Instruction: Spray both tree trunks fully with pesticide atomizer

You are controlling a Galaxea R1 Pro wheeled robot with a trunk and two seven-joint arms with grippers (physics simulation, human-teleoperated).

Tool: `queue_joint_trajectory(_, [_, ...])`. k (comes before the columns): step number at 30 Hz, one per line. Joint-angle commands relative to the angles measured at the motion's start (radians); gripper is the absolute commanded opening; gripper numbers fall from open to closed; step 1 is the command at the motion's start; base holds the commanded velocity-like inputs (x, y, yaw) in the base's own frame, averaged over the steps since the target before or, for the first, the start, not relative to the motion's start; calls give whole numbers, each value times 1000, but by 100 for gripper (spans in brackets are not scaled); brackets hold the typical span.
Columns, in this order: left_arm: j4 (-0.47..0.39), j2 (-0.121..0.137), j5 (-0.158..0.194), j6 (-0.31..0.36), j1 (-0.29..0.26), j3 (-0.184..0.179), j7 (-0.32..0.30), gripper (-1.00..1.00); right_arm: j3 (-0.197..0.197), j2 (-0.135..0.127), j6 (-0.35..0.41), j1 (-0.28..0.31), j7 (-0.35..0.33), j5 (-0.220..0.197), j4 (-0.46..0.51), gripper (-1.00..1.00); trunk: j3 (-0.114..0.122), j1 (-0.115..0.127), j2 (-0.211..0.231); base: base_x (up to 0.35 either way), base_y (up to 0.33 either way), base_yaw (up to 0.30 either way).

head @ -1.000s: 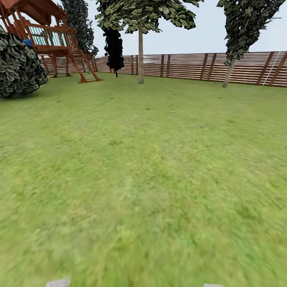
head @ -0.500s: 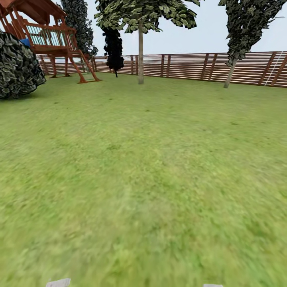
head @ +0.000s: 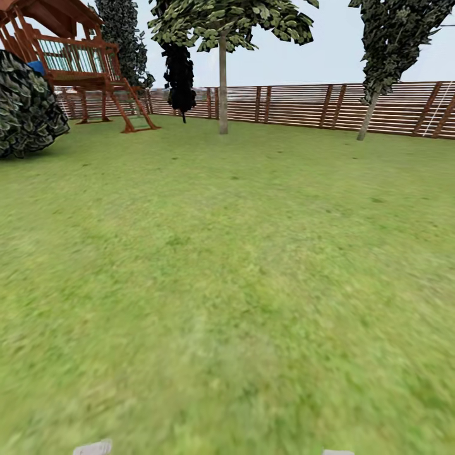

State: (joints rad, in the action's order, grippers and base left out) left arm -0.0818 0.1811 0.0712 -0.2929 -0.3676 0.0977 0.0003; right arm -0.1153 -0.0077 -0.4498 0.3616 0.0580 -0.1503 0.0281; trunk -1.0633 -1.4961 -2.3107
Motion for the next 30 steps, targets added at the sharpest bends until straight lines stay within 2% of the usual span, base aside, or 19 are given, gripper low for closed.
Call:
queue_joint_trajectory(1, [1, 0, 7, -3, -1, 2, -2, -100, -9, 0, -3, 0, 2, -9, -1, 100, -1, 0, 0, 337, 0, 0])
queue_joint_trajectory(30, [1, 1, 7, -3, -1, 4, -2, -100, -9, 0, -3, 0, 2, -9, -1, 100, -1, 0, 0, 337, 0, 0])
